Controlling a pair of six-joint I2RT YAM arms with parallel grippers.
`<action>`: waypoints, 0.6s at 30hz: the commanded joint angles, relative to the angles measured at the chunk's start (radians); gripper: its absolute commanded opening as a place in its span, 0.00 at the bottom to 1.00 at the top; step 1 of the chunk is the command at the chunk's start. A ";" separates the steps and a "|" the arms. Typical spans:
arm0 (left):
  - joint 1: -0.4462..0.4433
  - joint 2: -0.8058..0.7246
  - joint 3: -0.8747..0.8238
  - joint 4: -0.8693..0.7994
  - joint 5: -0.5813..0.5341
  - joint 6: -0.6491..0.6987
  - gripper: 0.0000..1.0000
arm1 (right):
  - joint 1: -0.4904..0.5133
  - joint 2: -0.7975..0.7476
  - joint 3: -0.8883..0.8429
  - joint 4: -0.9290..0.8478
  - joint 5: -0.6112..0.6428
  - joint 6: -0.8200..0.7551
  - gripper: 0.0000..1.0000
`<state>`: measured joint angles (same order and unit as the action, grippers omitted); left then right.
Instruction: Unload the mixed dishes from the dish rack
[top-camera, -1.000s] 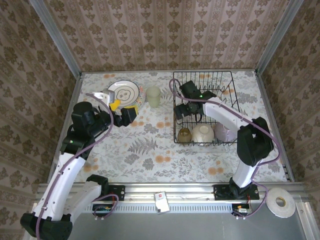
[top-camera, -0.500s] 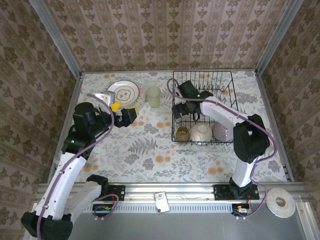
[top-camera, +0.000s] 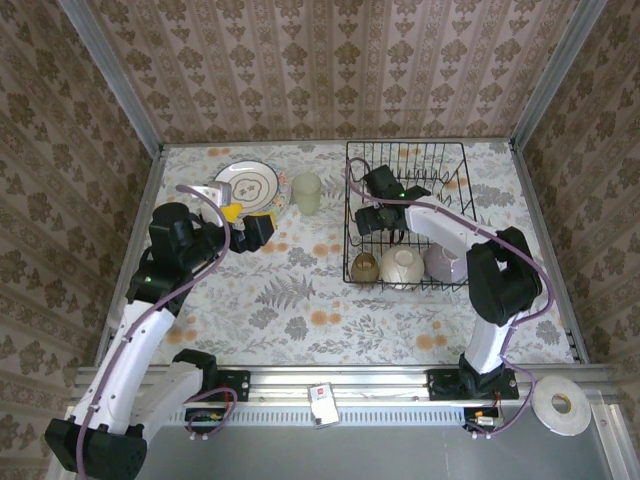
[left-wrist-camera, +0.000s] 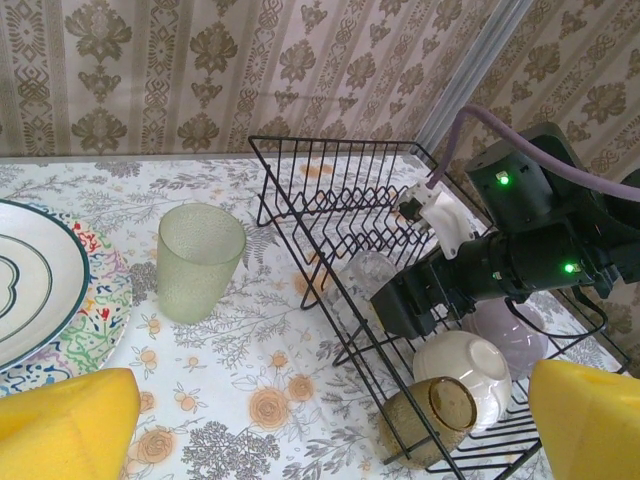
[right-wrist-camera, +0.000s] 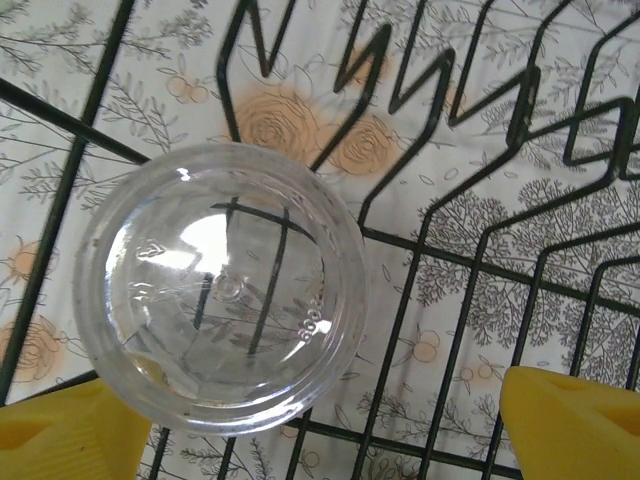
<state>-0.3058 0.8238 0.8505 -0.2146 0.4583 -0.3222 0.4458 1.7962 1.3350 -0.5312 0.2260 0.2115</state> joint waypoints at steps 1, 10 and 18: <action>0.009 -0.002 -0.006 0.032 0.025 -0.015 1.00 | -0.025 -0.045 -0.024 0.014 0.061 0.039 0.91; 0.013 0.009 -0.003 0.036 0.047 -0.025 1.00 | -0.044 -0.119 -0.059 0.022 0.040 0.077 0.97; 0.014 0.023 -0.004 0.092 0.159 -0.076 1.00 | -0.045 -0.087 0.027 -0.031 -0.093 0.098 1.00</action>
<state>-0.2993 0.8536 0.8497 -0.1696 0.5560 -0.3691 0.4030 1.7016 1.3083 -0.5282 0.1925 0.2863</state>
